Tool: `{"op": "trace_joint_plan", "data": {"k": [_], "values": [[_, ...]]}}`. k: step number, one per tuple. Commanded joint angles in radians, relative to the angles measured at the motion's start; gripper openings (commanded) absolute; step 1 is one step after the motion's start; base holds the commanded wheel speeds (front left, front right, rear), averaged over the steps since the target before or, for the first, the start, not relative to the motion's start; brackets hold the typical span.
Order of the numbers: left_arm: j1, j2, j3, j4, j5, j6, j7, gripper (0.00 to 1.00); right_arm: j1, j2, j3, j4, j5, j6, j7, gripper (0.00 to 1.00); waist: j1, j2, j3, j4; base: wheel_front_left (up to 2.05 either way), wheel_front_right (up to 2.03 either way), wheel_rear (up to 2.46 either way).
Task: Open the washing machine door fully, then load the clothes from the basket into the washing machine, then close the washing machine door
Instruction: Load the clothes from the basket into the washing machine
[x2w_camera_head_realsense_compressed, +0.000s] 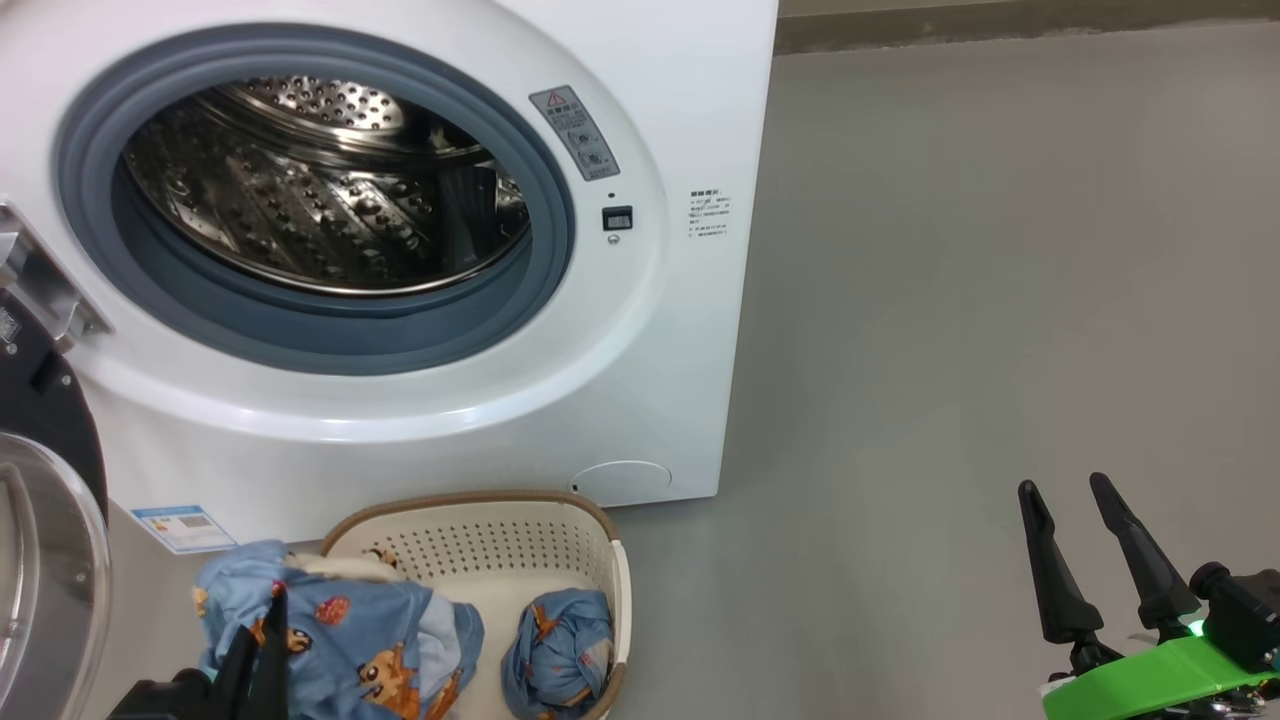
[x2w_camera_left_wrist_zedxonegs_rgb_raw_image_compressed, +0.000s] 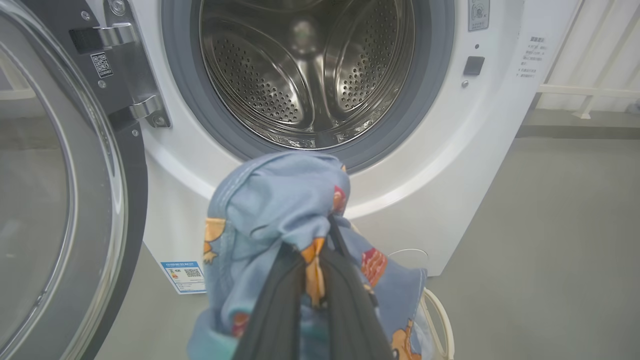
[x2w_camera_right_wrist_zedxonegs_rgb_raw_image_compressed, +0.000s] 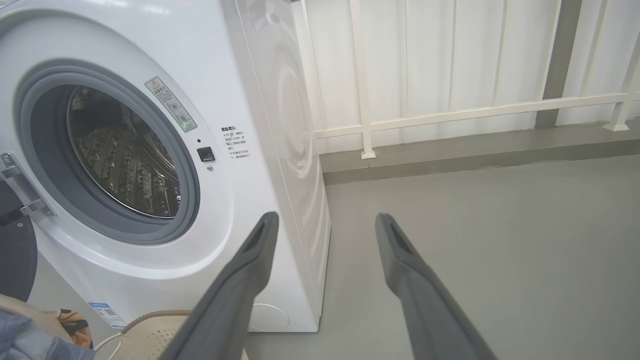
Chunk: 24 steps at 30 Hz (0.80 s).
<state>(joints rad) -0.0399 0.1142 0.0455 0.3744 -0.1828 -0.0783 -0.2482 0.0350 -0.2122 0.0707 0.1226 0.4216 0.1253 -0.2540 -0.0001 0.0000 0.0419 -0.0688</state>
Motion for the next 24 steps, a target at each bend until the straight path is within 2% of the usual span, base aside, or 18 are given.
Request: {"op": "trace_joint_plan", "data": {"k": [1,12,24], "values": [[-0.018,0.015,0.037,-0.037,0.009,0.003,-0.014,0.00,-0.002,-0.014,0.014,-0.027,-0.011,0.005,-0.008,1.00,0.0001,0.0000,0.005,-0.001,0.00,0.00,0.00],[-0.130,0.019,0.024,-0.025,0.016,0.008,-0.014,0.00,-0.049,-0.001,0.012,-0.040,-0.004,0.005,-0.008,1.00,0.0001,0.0000,0.102,-0.031,0.00,0.00,0.00],[-0.442,0.068,0.007,0.073,0.030,0.022,0.000,0.00,-0.109,0.015,0.010,-0.049,0.006,0.005,-0.008,1.00,0.0001,0.0000,0.240,-0.061,0.00,0.00,0.00]]}}
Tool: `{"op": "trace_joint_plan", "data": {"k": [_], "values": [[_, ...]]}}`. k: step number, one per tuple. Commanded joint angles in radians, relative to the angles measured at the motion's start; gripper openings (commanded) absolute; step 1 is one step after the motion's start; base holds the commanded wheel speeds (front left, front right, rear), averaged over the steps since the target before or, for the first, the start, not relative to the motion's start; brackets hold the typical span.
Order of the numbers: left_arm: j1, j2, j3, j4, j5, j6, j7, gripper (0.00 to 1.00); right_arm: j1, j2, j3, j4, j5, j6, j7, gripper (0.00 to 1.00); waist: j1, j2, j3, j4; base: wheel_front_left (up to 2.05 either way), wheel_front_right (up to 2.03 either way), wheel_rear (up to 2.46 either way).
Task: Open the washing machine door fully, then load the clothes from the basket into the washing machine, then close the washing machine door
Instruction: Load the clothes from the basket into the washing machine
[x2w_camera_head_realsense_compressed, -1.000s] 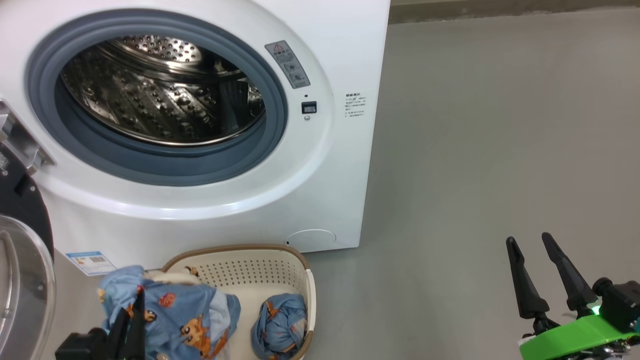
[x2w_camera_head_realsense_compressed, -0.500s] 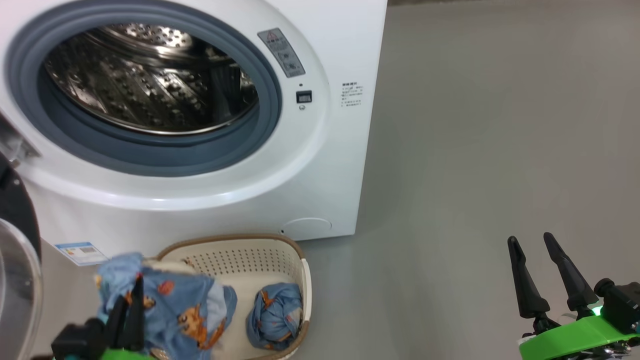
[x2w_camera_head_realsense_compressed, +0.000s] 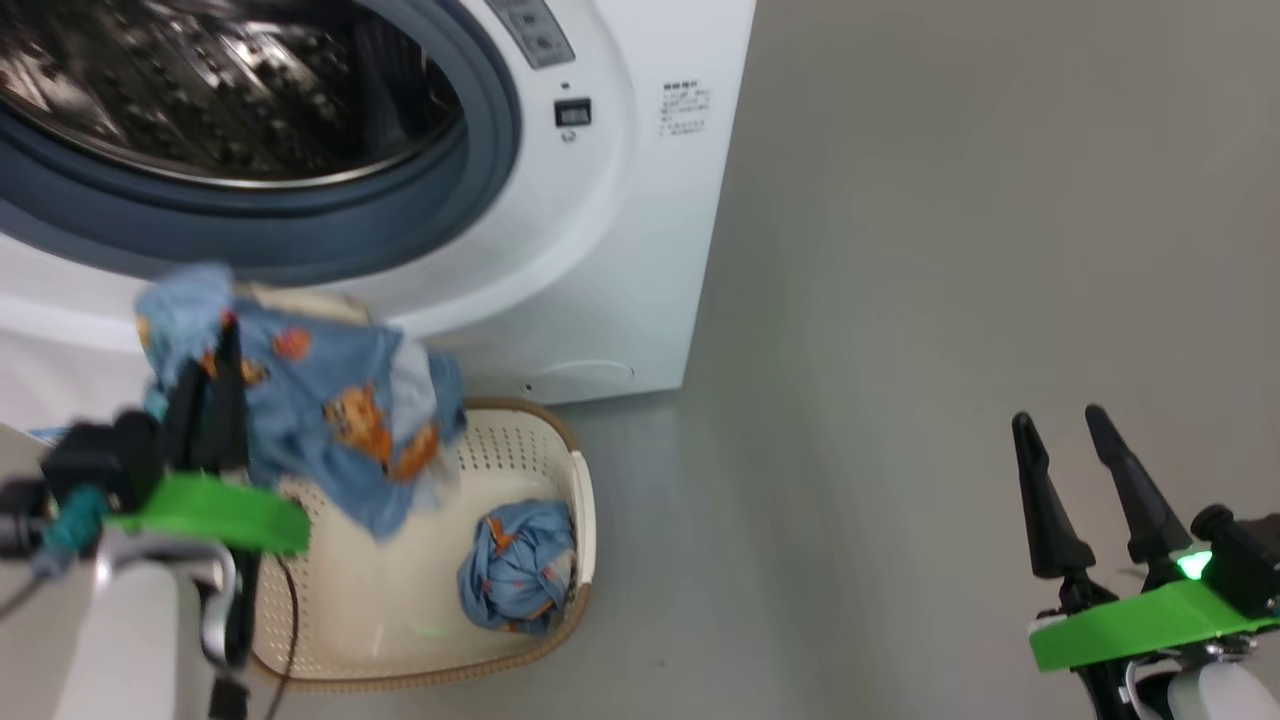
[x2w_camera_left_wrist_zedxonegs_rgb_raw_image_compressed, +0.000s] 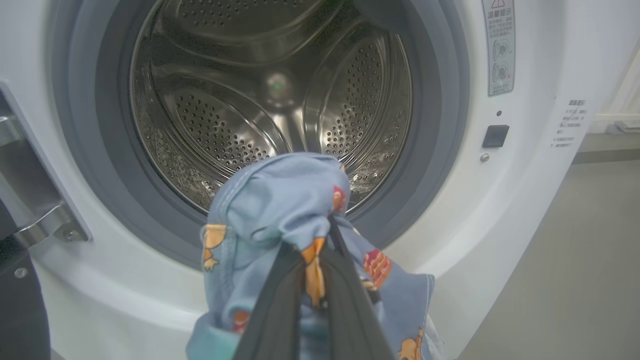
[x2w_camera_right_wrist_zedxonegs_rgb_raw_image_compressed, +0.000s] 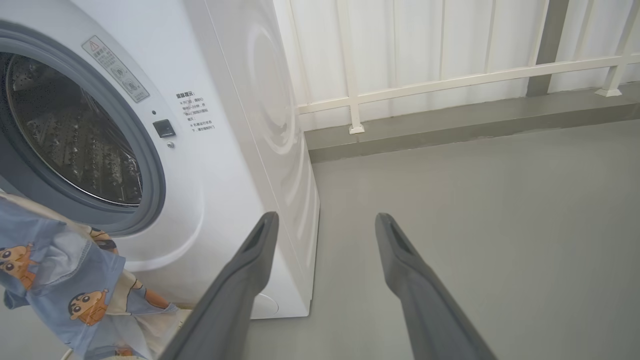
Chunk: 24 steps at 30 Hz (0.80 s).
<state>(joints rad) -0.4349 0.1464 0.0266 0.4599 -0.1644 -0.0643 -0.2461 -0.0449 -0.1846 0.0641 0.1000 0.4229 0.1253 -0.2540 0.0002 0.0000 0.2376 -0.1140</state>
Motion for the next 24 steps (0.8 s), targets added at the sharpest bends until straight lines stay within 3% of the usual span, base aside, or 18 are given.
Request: {"op": "trace_joint_plan", "data": {"k": [1,8,24], "values": [[-0.078,0.042,0.026,-0.002,0.013,0.010,0.000,0.00,-0.036,-0.012,0.017,-0.027,0.006,0.005,-0.008,1.00,-0.0002,0.0000,0.055,-0.018,0.00,0.00,0.00],[-0.257,0.071,0.024,0.084,0.019,0.023,0.016,0.00,-0.075,-0.006,0.021,-0.033,0.010,0.005,-0.008,1.00,-0.0002,0.0000,0.117,-0.029,0.00,0.00,0.00],[-0.681,0.128,0.016,0.472,0.017,0.056,0.039,0.00,-0.162,0.003,0.036,-0.046,0.022,0.005,-0.008,1.00,-0.0002,0.0000,0.271,-0.073,0.00,0.00,0.00]]}}
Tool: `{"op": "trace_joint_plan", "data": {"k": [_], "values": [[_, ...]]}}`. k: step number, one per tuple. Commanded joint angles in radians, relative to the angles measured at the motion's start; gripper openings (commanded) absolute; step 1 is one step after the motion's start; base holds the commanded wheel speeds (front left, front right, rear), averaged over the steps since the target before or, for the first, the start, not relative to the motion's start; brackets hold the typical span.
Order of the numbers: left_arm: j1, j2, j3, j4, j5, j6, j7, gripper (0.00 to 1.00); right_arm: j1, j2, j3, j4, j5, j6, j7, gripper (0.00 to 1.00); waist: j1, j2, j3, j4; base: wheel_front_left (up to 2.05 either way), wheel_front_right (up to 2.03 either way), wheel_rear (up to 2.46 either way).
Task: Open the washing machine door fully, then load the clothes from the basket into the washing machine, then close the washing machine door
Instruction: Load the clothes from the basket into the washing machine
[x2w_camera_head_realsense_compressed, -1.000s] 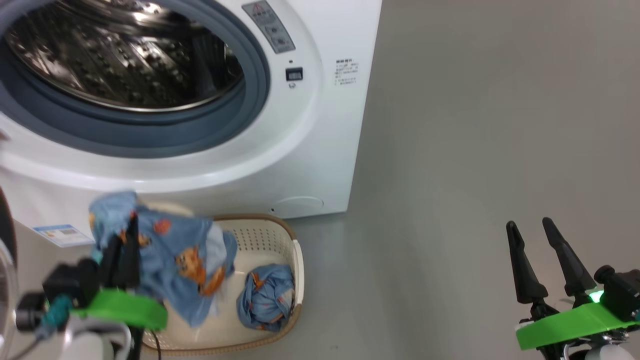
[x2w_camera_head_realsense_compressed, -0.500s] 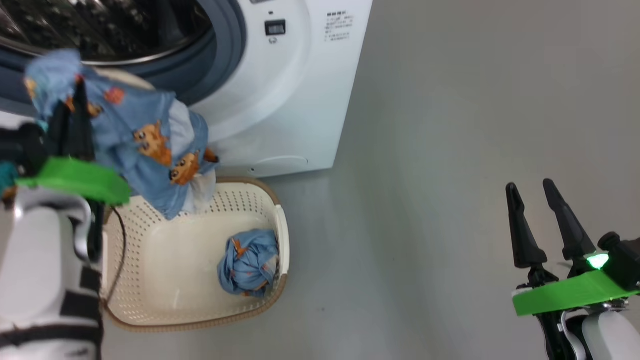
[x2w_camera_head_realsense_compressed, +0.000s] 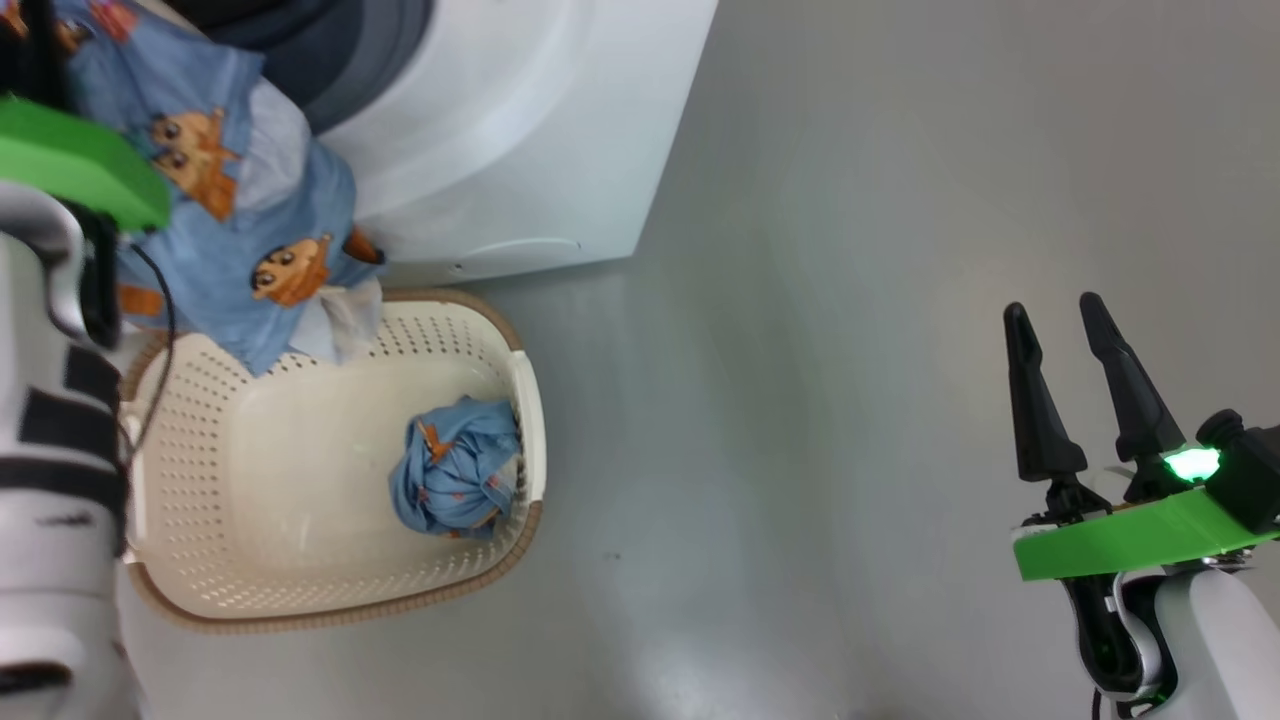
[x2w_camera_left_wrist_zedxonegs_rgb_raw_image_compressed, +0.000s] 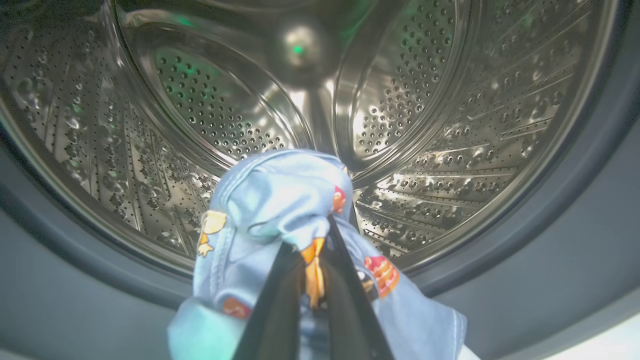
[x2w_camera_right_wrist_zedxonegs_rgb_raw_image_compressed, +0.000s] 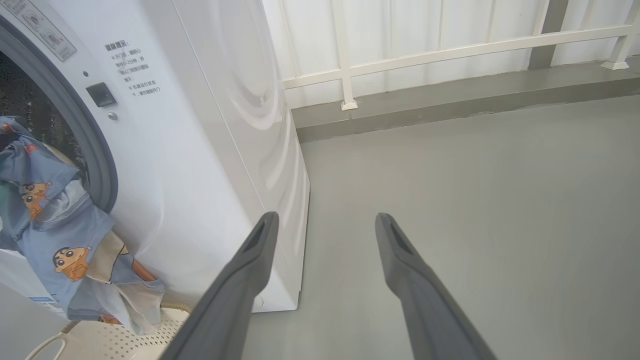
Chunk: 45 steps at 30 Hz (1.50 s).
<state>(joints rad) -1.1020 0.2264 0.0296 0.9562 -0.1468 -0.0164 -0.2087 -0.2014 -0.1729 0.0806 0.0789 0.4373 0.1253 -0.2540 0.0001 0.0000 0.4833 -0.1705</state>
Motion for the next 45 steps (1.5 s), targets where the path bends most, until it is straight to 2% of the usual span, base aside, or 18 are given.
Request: {"op": "trace_joint_plan", "data": {"k": [1,12,17,21,26,33,36,41,42,43,44,45], "values": [[-0.037,0.054,0.011,-0.001,0.000,0.009,0.005,0.00,-0.011,-0.007,0.022,-0.025,0.009,0.005,-0.008,1.00,-0.0001,0.0000,0.035,-0.020,0.00,0.00,0.00],[-0.278,0.100,-0.016,0.216,0.008,0.019,0.049,0.00,-0.068,0.029,0.047,-0.033,0.022,0.005,-0.008,1.00,-0.0001,0.0000,0.139,-0.081,0.00,0.00,0.00],[-0.345,0.125,-0.040,0.243,0.029,0.038,0.016,0.00,-0.080,0.042,0.051,-0.035,0.028,0.005,-0.008,1.00,-0.0001,0.0000,0.167,-0.103,0.00,0.00,0.00],[-0.373,0.133,-0.050,0.233,0.036,0.045,-0.022,0.00,-0.080,0.044,0.048,-0.034,0.032,0.005,-0.008,1.00,-0.0001,0.0000,0.174,-0.110,0.00,0.00,0.00],[-0.401,0.148,-0.062,0.159,0.045,0.045,-0.051,0.00,-0.082,0.047,0.047,-0.038,0.035,0.005,-0.008,1.00,-0.0001,0.0000,0.186,-0.117,0.00,0.00,0.00],[-0.340,0.157,-0.059,-0.103,0.058,0.048,-0.053,0.00,-0.094,0.053,0.046,-0.048,0.036,0.005,-0.008,1.00,-0.0001,0.0000,0.201,-0.119,0.00,0.00,0.00],[-0.303,0.146,-0.053,-0.079,0.046,0.035,-0.053,0.00,-0.091,0.055,0.048,-0.049,0.037,0.005,-0.008,1.00,-0.0001,0.0000,0.194,-0.117,0.00,0.00,0.00],[-0.296,0.137,-0.061,0.044,0.043,0.025,-0.053,0.00,-0.082,0.057,0.057,-0.043,0.038,0.005,-0.008,1.00,-0.0001,0.0000,0.175,-0.116,0.00,0.00,0.00],[-0.300,0.137,-0.064,0.073,0.044,0.026,-0.053,0.14,-0.080,0.057,0.059,-0.042,0.038,0.005,-0.008,1.00,-0.0001,0.0000,0.171,-0.116,0.00,0.00,0.00],[-0.305,0.135,-0.064,0.110,0.041,0.028,-0.043,0.45,-0.078,0.056,0.061,-0.042,0.039,0.005,-0.008,1.00,-0.0001,0.0000,0.167,-0.115,0.00,0.00,0.00],[-0.312,0.134,-0.068,0.143,0.043,0.029,-0.031,0.87,-0.076,0.055,0.062,-0.041,0.039,0.005,-0.008,1.00,-0.0001,0.0000,0.163,-0.114,0.00,0.00,0.00],[-0.320,0.134,-0.072,0.173,0.044,0.032,-0.017,1.00,-0.075,0.055,0.063,-0.040,0.039,0.005,-0.008,1.00,-0.0001,0.0000,0.159,-0.114,0.00,0.00,0.00]]}}
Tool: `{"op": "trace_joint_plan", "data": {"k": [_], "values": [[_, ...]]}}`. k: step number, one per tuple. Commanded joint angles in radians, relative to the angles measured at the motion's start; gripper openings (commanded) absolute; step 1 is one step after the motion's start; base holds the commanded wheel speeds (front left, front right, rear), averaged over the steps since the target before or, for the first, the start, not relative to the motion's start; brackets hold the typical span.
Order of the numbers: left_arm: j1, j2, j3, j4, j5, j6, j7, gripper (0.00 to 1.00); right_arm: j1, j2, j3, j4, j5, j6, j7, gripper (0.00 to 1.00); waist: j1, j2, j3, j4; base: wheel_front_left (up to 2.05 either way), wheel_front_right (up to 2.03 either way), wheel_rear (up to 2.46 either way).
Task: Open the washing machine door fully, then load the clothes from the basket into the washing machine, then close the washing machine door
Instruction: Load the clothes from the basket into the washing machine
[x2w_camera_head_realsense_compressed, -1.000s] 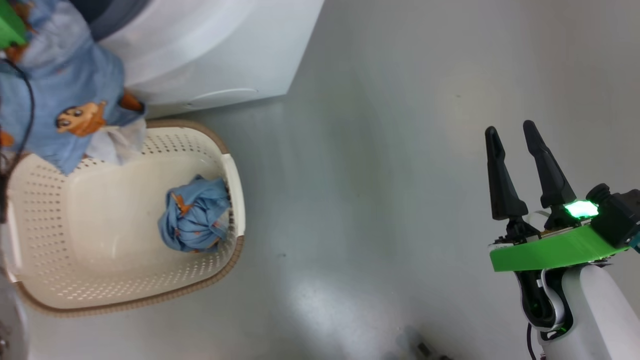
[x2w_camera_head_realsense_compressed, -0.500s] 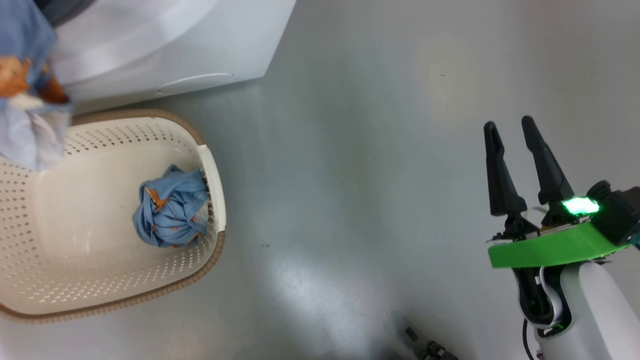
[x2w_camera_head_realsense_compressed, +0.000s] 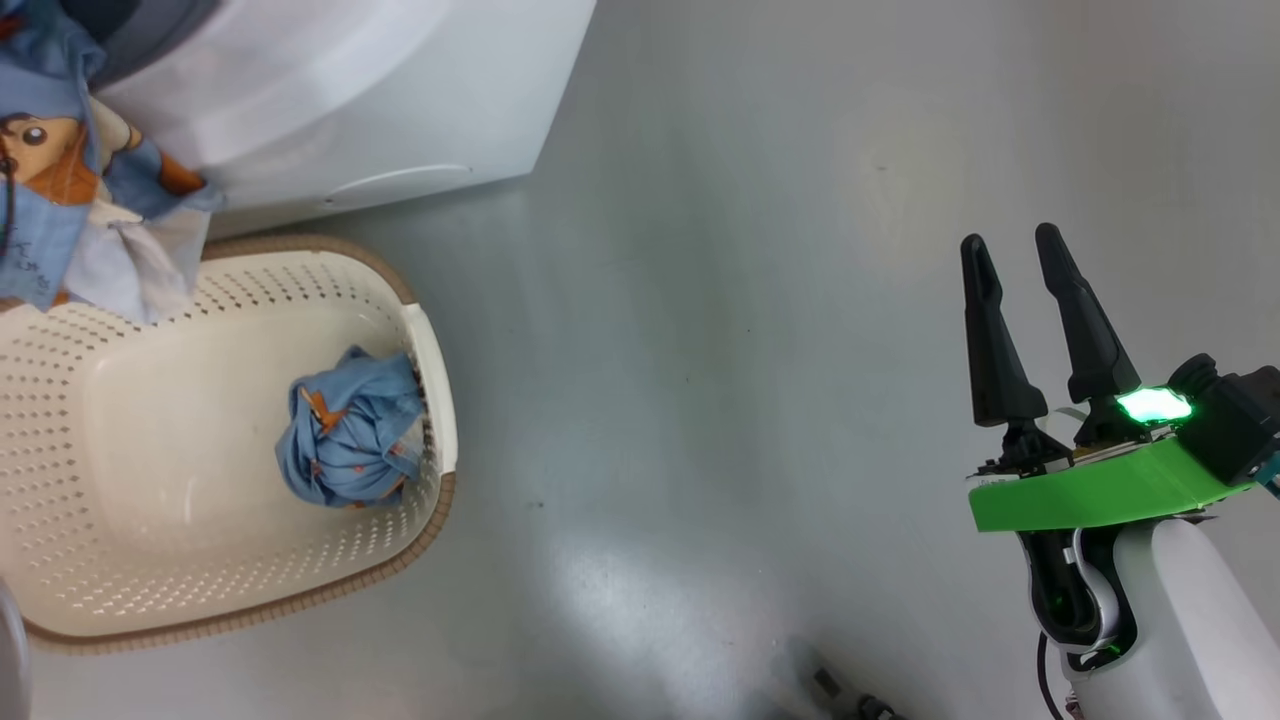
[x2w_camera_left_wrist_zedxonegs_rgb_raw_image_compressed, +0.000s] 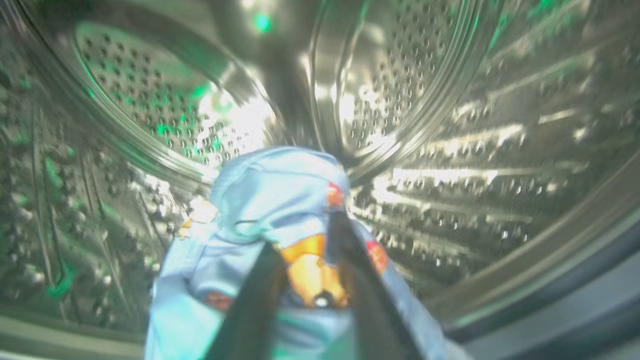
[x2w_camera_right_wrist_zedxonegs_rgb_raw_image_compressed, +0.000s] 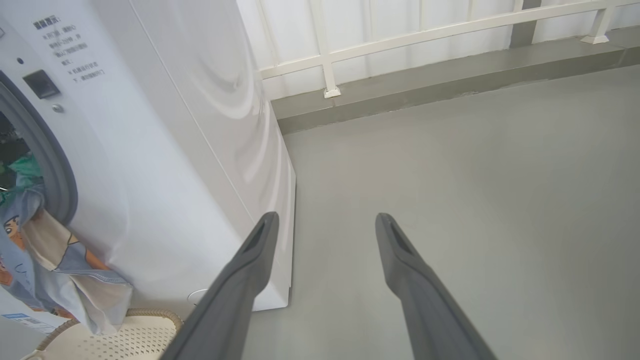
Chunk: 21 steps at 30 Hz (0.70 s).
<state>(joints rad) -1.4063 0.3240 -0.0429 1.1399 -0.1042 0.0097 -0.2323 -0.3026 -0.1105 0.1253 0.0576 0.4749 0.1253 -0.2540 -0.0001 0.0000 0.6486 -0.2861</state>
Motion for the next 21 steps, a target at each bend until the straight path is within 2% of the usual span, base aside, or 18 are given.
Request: {"op": "trace_joint_plan", "data": {"k": [1,6,12,21], "values": [[-0.022,0.034,0.002,0.020,-0.002,0.009,0.027,1.00,0.028,-0.008,0.019,-0.018,0.002,0.005,-0.008,1.00,0.0001,0.0000,-0.011,0.002,0.00,0.00,0.00],[-0.044,0.029,-0.003,0.094,-0.012,0.011,0.060,1.00,0.030,-0.013,0.020,-0.019,0.001,0.005,-0.008,1.00,0.0001,0.0000,-0.025,0.006,0.00,0.00,0.00],[-0.035,0.006,-0.005,0.114,-0.029,-0.001,0.018,1.00,0.032,-0.018,0.015,-0.018,-0.001,0.005,-0.008,1.00,0.0001,0.0000,-0.040,0.018,0.00,0.00,0.00],[0.043,-0.030,0.024,0.044,-0.074,-0.013,-0.028,1.00,0.037,-0.030,0.008,-0.019,-0.005,0.005,-0.008,1.00,0.0001,0.0000,-0.070,0.040,0.00,0.00,0.00]]}}
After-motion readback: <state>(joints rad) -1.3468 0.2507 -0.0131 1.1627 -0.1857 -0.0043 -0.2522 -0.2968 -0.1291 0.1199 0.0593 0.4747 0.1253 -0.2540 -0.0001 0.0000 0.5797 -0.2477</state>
